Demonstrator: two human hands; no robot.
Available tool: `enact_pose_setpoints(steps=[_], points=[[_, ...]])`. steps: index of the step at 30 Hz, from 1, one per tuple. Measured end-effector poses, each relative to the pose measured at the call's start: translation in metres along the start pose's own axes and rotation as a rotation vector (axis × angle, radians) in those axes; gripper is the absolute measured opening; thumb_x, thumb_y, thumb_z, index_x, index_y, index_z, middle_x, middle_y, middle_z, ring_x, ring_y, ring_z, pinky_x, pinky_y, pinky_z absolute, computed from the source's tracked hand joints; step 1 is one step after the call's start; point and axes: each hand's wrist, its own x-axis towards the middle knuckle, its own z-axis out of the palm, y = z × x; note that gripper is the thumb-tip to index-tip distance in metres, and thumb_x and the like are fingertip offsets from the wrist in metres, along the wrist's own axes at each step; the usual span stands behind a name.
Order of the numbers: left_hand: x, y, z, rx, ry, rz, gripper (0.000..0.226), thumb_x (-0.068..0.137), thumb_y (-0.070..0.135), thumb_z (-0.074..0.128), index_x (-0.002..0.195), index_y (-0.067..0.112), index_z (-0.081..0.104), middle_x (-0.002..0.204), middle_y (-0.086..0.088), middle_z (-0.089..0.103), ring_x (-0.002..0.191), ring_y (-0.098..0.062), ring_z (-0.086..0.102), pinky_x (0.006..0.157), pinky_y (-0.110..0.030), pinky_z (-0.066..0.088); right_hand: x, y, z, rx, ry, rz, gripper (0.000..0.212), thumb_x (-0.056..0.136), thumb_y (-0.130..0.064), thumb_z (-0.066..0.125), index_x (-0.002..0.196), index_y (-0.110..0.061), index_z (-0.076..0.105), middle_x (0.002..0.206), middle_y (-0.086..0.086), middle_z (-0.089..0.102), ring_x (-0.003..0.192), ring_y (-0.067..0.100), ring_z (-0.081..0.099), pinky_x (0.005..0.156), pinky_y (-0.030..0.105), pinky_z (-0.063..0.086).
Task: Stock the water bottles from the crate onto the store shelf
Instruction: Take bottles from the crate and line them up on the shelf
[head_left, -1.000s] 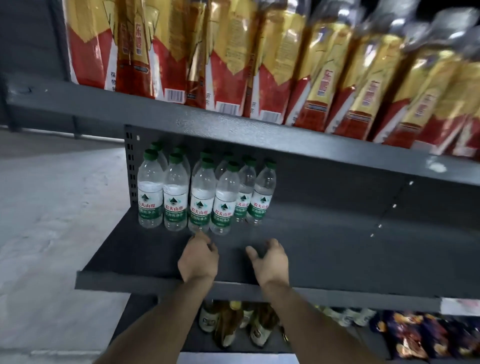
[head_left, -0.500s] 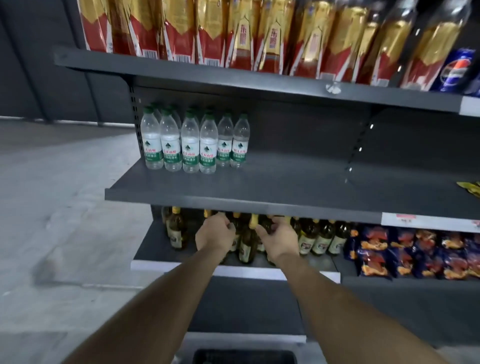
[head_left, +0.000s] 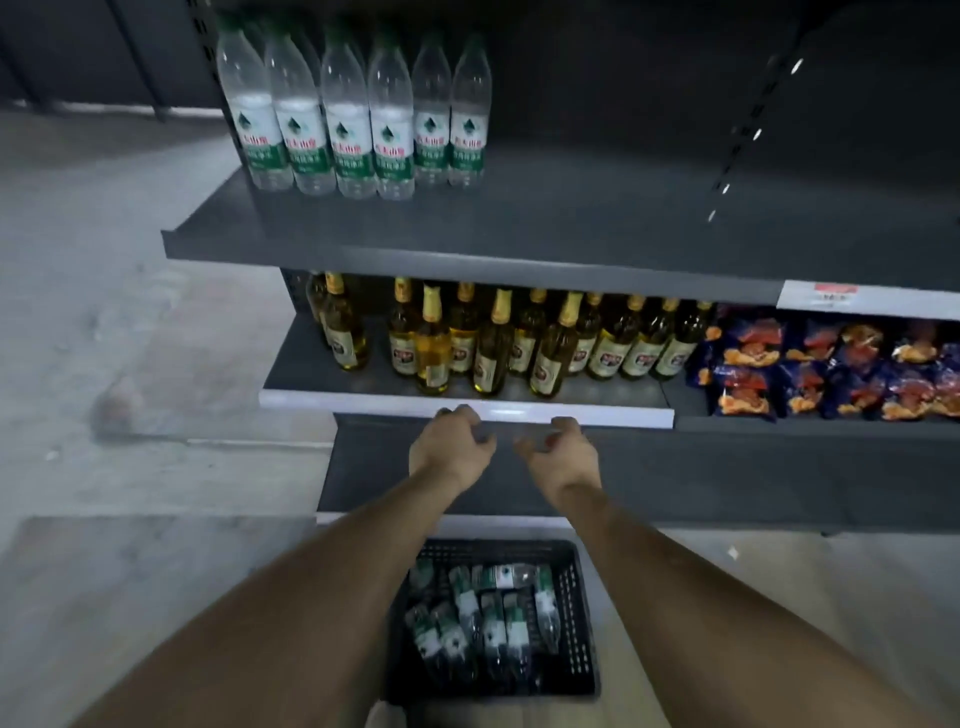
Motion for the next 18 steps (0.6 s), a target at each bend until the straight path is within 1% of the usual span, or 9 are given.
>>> enact_pose_setpoints(steps=[3,6,8,10,13,15,18], points=[[0.005,-0.020,0.020,0.006,-0.082,-0.035,0.045,0.091,0.048,0.058,0.130,0.024,0.056,0.130,0.001,0.058,0.115,-0.020,0.059,0.090,-0.033,0.051,0.004,0.016,0.018,-0.028,-0.011,0.050,0.065,0.087,-0.047,0.067,0.136,-0.011,0.044,0.125,0.010,0.060,0.112,0.029,0.059,0.081,0.029,0.043],[0.016,-0.038,0.038,0.040,-0.158,-0.063,0.048,0.091,0.048,0.058,0.132,0.024,0.055,0.132,-0.001,0.057,0.119,-0.022,0.058,0.094,-0.034,0.051,0.009,0.029,0.034,-0.038,-0.013,0.098,0.060,0.084,-0.048,0.070,0.128,-0.013,0.049,0.117,0.007,0.064,0.109,0.028,0.061,0.081,0.027,0.043],[0.023,-0.049,0.051,0.048,-0.191,-0.072,0.047,0.091,0.047,0.058,0.131,0.023,0.056,0.131,-0.002,0.058,0.118,-0.023,0.058,0.093,-0.033,0.050,0.015,0.038,0.044,-0.029,-0.006,0.125,0.061,0.083,-0.046,0.072,0.129,-0.014,0.050,0.116,0.005,0.065,0.109,0.026,0.062,0.080,0.024,0.041],[0.031,-0.059,0.065,0.060,-0.207,-0.071,0.044,0.090,0.046,0.060,0.127,0.023,0.058,0.128,-0.002,0.060,0.114,-0.023,0.059,0.091,-0.032,0.051,0.023,0.049,0.055,-0.035,-0.005,0.146,0.061,0.083,-0.045,0.072,0.131,-0.013,0.050,0.118,0.006,0.065,0.108,0.025,0.062,0.082,0.024,0.043],[0.039,-0.075,0.088,0.060,-0.252,-0.087,0.043,0.089,0.044,0.063,0.125,0.021,0.059,0.128,-0.001,0.061,0.114,-0.022,0.060,0.092,-0.032,0.051,0.034,0.070,0.070,-0.051,-0.003,0.175,0.060,0.083,-0.049,0.070,0.128,-0.014,0.051,0.116,0.003,0.066,0.102,0.023,0.063,0.076,0.023,0.042],[0.041,-0.083,0.101,0.056,-0.291,-0.110,0.041,0.090,0.039,0.064,0.125,0.016,0.060,0.128,-0.004,0.062,0.115,-0.024,0.060,0.093,-0.034,0.050,0.037,0.084,0.077,-0.056,-0.012,0.186,0.059,0.084,-0.049,0.069,0.128,-0.014,0.051,0.112,0.003,0.066,0.099,0.022,0.063,0.073,0.023,0.041],[0.045,-0.093,0.122,0.046,-0.332,-0.164,0.034,0.090,0.031,0.063,0.118,0.011,0.061,0.116,-0.011,0.067,0.107,-0.029,0.063,0.089,-0.035,0.051,0.048,0.106,0.087,-0.041,-0.048,0.213,0.059,0.084,-0.046,0.070,0.132,-0.017,0.049,0.118,0.003,0.066,0.104,0.023,0.063,0.072,0.020,0.042]])
